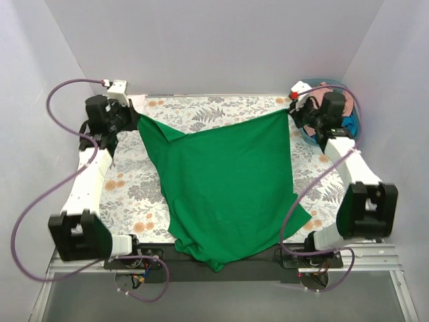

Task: Fold and stack the t-shirts
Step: Flatten the tshirt out

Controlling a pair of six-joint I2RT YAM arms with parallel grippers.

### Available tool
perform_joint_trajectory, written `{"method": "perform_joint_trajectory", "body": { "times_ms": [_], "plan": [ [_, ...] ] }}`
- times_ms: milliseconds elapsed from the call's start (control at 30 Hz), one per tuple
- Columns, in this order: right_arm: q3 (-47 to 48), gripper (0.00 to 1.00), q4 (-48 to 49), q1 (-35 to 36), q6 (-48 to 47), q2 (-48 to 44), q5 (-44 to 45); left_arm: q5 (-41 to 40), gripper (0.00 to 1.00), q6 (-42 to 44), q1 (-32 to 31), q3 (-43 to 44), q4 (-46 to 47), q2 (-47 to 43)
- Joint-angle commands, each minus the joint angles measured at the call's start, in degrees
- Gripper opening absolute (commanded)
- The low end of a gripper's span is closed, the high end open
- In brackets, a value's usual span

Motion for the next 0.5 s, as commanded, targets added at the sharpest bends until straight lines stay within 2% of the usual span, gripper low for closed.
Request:
{"method": "perform_joint_trajectory", "body": {
  "times_ms": [0,33,133,267,367,400,467],
  "plan": [
    [2.2,0.01,5.3,2.5,-3.6,8.4,-0.5,1.5,0.0,0.5,-0.2,1.2,8.9,7.4],
    [3.4,0.01,5.2,3.0,-4.2,11.0,0.2,1.6,0.0,0.3,-0.3,2.5,9.2,13.8],
    [8.6,0.01,5.1,3.9,-5.1,20.7,2.0,1.2,0.0,0.5,-1.2,7.9,10.5,25.3],
    [15.9,0.01,5.0,4.1,-5.9,30.3,5.3,-1.6,0.0,2.2,-2.7,16.5,10.7,37.4],
    [18.9,0.01,5.1,4.1,-6.7,34.3,8.4,-8.0,0.0,3.4,-5.0,23.2,9.5,44.2],
    [19.5,0.01,5.1,4.2,-6.7,35.2,9.0,-12.4,0.0,3.8,-6.4,24.7,8.9,45.4],
    [19.6,0.01,5.2,4.0,-6.2,35.3,9.8,-15.1,0.0,4.3,-7.8,27.1,8.0,46.9]
  ]
}}
